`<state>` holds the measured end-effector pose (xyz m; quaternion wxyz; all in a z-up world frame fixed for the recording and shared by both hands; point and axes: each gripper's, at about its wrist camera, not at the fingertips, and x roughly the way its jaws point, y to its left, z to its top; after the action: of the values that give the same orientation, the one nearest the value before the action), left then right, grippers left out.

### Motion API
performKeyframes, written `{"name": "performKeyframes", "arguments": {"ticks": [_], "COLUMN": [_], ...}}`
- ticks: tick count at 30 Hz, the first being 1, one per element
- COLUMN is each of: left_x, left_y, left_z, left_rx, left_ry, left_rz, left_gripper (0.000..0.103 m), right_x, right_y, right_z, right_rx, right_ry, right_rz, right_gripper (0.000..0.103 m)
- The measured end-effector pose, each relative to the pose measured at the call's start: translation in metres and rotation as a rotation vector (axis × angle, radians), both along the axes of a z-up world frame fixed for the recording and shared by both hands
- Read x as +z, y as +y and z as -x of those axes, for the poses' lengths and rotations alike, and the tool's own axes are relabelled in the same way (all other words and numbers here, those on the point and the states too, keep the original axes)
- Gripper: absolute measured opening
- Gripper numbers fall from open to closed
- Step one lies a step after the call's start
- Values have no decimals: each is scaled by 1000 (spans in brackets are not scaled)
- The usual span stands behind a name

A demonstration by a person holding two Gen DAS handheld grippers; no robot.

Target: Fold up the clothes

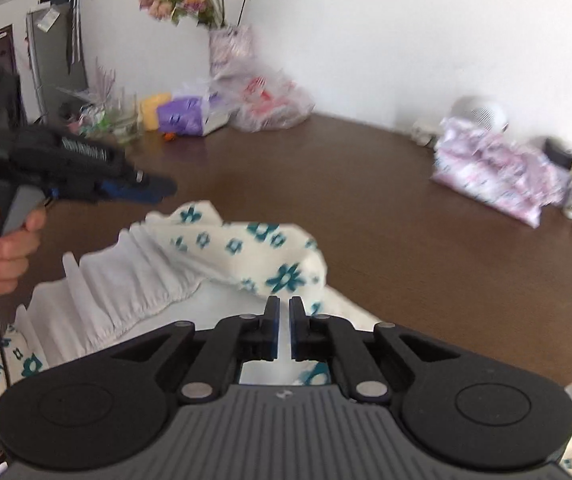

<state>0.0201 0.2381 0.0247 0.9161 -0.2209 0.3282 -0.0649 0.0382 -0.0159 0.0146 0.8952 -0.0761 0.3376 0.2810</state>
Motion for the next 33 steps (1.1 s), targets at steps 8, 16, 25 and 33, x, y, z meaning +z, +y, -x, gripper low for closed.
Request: {"name": "performKeyframes", "arguments": {"ticks": [8, 16, 25, 33], "left_x": [0, 56, 21, -44], "left_y": [-20, -48, -178, -230], "left_z": [7, 46, -6, -43], "left_rx": [-52, -125, -386, -428], "left_ry": [77, -49, 29, -1], "left_rz": [-77, -113, -309, -547], "left_gripper": [27, 46, 49, 25], "right_x": [3, 75, 0, -37], "right_y": [-27, -176, -212, -197], "right_z": [8, 108, 57, 29], "right_rx": [-140, -397, -512, -554], "right_ry": [52, -101, 26, 17], "right_rz": [-59, -151, -91, 25], "right_gripper": [4, 35, 35, 10]}}
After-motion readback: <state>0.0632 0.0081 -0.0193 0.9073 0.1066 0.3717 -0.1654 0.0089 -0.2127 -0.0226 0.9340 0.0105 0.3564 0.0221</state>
